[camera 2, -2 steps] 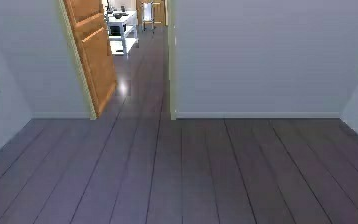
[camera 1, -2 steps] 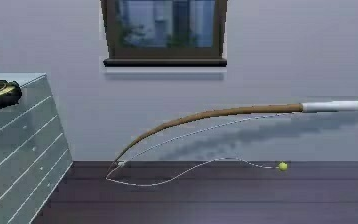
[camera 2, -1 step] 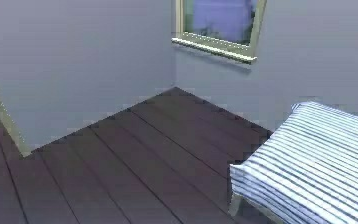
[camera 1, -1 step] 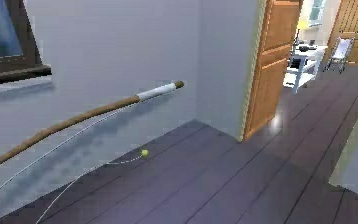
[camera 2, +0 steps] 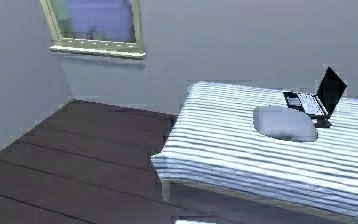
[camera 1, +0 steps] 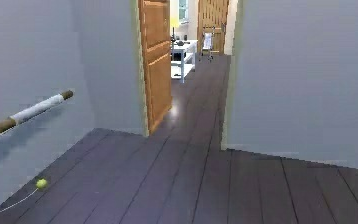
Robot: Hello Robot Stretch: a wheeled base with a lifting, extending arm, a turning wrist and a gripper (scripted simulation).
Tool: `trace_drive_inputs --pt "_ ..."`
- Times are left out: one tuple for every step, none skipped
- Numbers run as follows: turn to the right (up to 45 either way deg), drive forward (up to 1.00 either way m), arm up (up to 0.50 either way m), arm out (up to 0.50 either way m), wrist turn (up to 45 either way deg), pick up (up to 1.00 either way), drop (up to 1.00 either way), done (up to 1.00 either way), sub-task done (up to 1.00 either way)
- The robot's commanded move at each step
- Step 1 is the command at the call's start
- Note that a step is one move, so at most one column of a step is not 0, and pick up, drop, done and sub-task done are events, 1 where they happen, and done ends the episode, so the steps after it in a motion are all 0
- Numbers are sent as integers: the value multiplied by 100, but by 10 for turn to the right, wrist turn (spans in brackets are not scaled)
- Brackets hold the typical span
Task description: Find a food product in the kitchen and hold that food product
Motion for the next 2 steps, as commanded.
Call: trace_drive_inputs --pt "0 100 0 0 0 0 0 0 0" --pt "0 100 0 0 0 0 0 0 0"
